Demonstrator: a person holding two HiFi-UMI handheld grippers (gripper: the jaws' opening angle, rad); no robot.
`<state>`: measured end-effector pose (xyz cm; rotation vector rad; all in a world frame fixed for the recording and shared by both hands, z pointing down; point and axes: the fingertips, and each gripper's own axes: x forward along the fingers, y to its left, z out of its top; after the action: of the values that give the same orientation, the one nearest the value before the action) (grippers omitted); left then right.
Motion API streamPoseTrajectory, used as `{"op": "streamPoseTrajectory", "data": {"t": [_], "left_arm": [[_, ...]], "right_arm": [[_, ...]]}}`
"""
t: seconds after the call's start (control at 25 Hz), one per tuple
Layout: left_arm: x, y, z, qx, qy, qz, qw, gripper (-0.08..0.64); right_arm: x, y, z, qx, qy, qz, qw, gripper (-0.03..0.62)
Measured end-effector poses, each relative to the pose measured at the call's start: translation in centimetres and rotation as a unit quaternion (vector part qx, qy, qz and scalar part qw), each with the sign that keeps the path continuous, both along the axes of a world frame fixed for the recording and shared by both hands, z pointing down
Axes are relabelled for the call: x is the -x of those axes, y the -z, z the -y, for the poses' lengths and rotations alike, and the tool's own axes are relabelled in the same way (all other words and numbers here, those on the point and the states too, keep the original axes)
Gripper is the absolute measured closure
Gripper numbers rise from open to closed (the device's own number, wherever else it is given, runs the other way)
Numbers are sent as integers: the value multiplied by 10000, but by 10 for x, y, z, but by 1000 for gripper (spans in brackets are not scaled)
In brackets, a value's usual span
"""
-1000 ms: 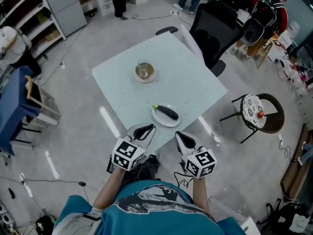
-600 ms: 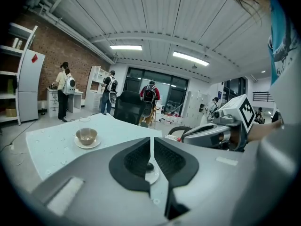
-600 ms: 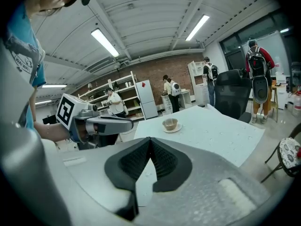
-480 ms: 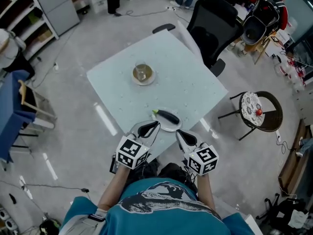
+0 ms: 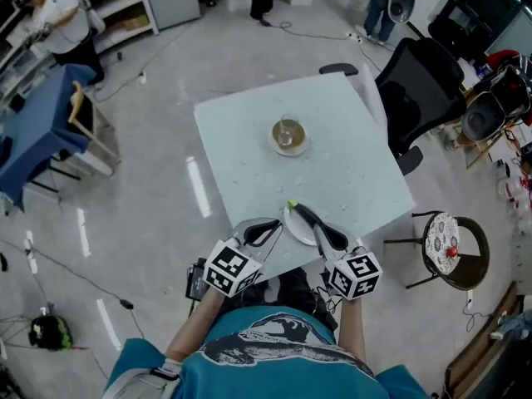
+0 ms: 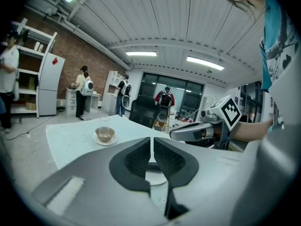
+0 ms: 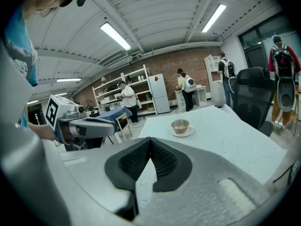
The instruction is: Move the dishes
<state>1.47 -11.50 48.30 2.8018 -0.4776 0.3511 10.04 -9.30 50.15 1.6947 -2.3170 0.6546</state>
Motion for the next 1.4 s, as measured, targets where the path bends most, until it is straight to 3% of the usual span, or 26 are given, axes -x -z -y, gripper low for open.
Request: {"op": "streamPoseTrajectory", "data": {"t": [0.28,0.4,0.64,0.76,1.08,1.4], "left_arm": [[28,13,43,-36,1443,8,9895,526],[30,17,49,-35,1830,54,9831,527],[18,24,45,-63,2189,96,9757,528],[14,29,43,-99,2315,128,9727,527],[22,40,43,-170,2822,293,9588,528],[28,44,45,-185,3132,397,9487,526]], "right_arm": [[-21,7,55,-68,717,-64,9974,589],[-34,8,82,-146,936,-155,9954,588],[-47,-2,143,-156,1466,-484,9879,518],[-51,-10,177,-97,1676,-781,9827,452],[-58,-43,271,221,1725,-1221,9772,306],[-46,-81,322,631,1943,-1253,9709,276]]}}
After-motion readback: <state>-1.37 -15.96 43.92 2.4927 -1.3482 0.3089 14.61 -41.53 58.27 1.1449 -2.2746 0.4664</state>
